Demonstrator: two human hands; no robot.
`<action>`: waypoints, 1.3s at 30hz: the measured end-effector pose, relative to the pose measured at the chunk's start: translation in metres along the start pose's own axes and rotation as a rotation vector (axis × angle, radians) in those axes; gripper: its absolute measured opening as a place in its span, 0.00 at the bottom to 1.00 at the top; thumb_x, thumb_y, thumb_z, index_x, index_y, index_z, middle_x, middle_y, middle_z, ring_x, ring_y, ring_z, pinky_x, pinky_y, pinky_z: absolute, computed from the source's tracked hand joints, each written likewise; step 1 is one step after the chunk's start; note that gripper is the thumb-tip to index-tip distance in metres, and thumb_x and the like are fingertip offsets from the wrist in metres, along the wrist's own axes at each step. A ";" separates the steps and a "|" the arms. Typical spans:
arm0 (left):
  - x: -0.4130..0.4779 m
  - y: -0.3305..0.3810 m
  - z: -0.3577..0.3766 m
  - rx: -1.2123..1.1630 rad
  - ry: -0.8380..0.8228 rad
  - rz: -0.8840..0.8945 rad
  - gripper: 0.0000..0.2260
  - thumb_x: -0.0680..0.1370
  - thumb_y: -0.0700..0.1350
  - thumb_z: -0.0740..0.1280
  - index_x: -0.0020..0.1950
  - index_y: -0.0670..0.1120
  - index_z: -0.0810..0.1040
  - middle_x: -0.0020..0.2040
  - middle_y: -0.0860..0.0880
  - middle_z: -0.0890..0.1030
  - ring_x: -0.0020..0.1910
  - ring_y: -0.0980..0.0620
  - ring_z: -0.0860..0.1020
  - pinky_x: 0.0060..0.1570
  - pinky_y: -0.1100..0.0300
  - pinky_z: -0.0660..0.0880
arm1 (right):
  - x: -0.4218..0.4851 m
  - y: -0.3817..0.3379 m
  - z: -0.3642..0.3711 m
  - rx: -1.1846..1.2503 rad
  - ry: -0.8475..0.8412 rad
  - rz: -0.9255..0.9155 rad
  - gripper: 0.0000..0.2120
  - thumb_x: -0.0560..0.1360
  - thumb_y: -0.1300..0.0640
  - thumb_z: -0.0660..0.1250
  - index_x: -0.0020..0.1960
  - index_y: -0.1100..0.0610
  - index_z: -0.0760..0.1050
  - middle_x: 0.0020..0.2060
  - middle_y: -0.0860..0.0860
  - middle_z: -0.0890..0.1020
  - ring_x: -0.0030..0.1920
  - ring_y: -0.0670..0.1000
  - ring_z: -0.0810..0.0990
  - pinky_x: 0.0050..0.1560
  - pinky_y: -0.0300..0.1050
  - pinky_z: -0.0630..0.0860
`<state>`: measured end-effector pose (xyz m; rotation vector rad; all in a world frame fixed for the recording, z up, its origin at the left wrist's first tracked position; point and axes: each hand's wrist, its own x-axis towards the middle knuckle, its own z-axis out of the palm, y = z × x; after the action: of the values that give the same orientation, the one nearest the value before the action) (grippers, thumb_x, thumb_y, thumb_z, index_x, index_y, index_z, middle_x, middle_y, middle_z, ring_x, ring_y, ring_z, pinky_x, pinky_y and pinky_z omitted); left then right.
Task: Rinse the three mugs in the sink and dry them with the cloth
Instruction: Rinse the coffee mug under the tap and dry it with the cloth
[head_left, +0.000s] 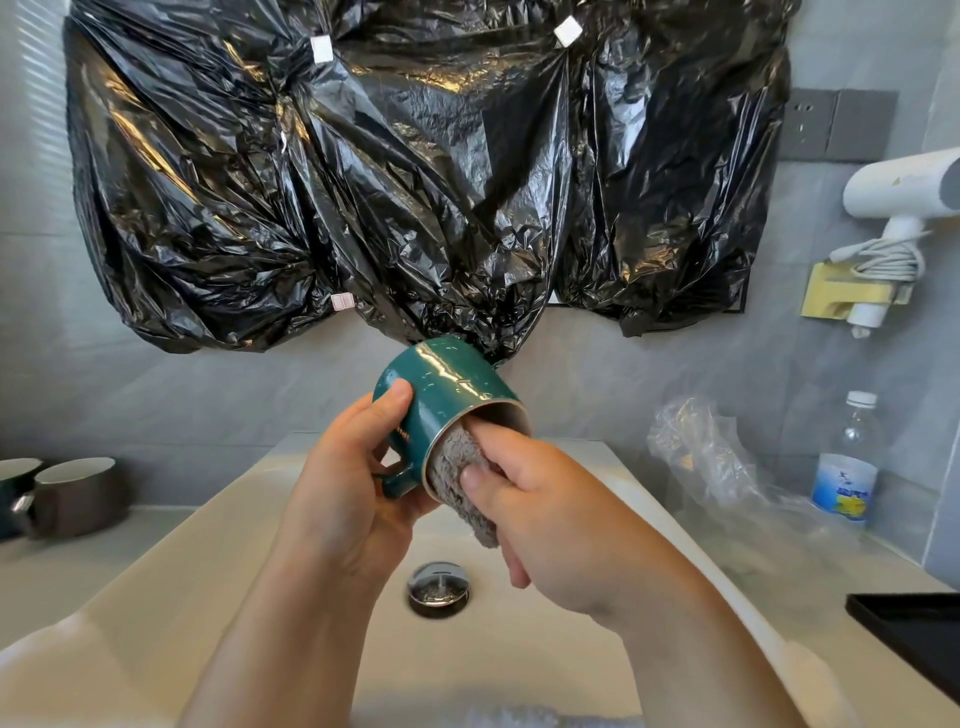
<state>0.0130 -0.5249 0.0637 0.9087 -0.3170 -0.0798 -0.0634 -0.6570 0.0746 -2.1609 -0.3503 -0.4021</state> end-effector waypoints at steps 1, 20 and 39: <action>0.000 -0.001 0.001 -0.003 0.000 -0.003 0.20 0.69 0.50 0.74 0.57 0.40 0.84 0.63 0.34 0.79 0.53 0.40 0.82 0.55 0.42 0.80 | -0.001 -0.001 -0.002 0.011 -0.002 0.018 0.18 0.84 0.55 0.56 0.65 0.34 0.71 0.21 0.28 0.72 0.25 0.31 0.73 0.30 0.23 0.68; -0.009 -0.004 0.013 0.203 -0.120 0.167 0.21 0.65 0.42 0.77 0.57 0.44 0.80 0.40 0.48 0.85 0.35 0.52 0.82 0.34 0.53 0.78 | 0.008 0.011 0.010 0.140 0.153 0.129 0.13 0.76 0.51 0.58 0.41 0.34 0.75 0.27 0.42 0.77 0.28 0.42 0.73 0.31 0.37 0.70; -0.003 0.003 0.000 0.314 -0.121 -0.102 0.23 0.60 0.63 0.76 0.50 0.52 0.85 0.44 0.48 0.88 0.38 0.48 0.86 0.34 0.50 0.82 | 0.009 0.003 0.023 -0.622 0.137 0.016 0.09 0.79 0.57 0.63 0.57 0.52 0.77 0.44 0.51 0.77 0.44 0.54 0.76 0.42 0.42 0.66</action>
<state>0.0101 -0.5228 0.0658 1.2341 -0.4030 -0.1836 -0.0502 -0.6394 0.0636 -2.7151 -0.1372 -0.7188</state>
